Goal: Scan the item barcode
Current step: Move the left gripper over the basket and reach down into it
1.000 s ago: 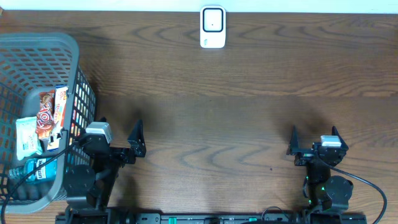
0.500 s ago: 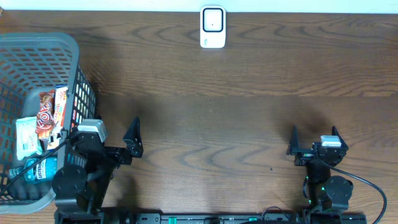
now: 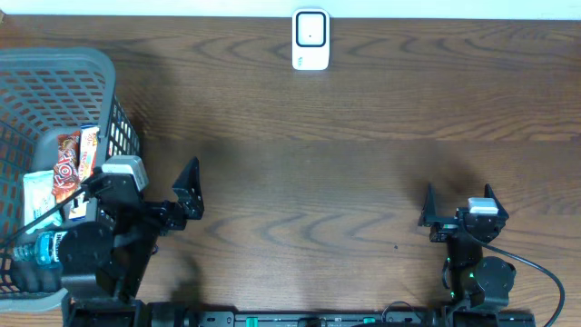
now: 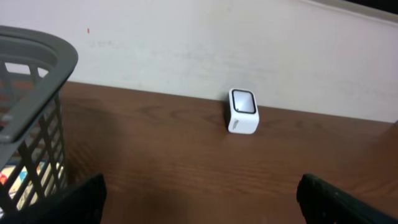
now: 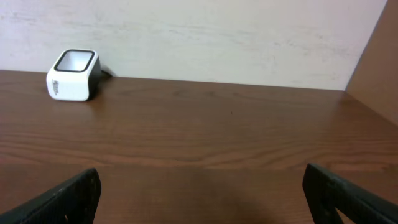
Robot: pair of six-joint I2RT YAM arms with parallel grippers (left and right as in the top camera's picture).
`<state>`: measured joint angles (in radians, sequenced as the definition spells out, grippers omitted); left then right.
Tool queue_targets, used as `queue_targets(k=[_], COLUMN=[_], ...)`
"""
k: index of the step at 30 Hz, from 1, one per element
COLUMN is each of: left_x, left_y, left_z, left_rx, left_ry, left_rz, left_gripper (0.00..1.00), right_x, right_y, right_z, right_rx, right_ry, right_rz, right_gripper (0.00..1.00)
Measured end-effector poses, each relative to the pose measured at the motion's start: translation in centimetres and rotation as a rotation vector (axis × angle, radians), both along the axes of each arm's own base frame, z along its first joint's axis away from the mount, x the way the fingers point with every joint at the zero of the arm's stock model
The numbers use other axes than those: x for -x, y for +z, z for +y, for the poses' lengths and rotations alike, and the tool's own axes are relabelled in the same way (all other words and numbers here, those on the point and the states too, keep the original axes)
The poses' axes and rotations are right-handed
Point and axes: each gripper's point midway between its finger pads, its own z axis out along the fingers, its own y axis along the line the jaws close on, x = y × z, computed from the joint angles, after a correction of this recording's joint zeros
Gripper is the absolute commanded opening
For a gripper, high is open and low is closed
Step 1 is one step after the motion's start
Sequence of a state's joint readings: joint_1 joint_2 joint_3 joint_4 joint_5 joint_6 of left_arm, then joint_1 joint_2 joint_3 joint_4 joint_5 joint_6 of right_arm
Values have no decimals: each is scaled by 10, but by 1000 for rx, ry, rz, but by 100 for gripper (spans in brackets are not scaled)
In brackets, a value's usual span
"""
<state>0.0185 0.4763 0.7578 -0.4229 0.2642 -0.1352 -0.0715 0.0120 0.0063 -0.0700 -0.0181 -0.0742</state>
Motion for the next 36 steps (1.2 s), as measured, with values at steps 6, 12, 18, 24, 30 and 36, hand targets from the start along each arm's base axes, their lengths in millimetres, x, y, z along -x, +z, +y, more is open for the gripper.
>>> queue_targets(k=[6,12,18,24,30,36], left_x=[-2,-3,3,12,26,31], left_y=[8,18,31,45,59,47], left_z=[0,0,4,14,16,18], left_rx=[1,1,-5,-22,-26,-30], left_ry=[0,0,20,79,95,103], left_rz=[29,37,62,88,88,141], left_gripper=[98,98,98,98,98,98], right_x=[0,0,0,0,0,0], right_y=[0,0,0,0,0,0], right_z=[0,0,0,0,0,0], right_rx=[0,0,0,0,0,0], right_ry=[0,0,0,0,0,0], right_rz=[0,0,0,0,0,0], right_gripper=[99,99,99,99,99,99])
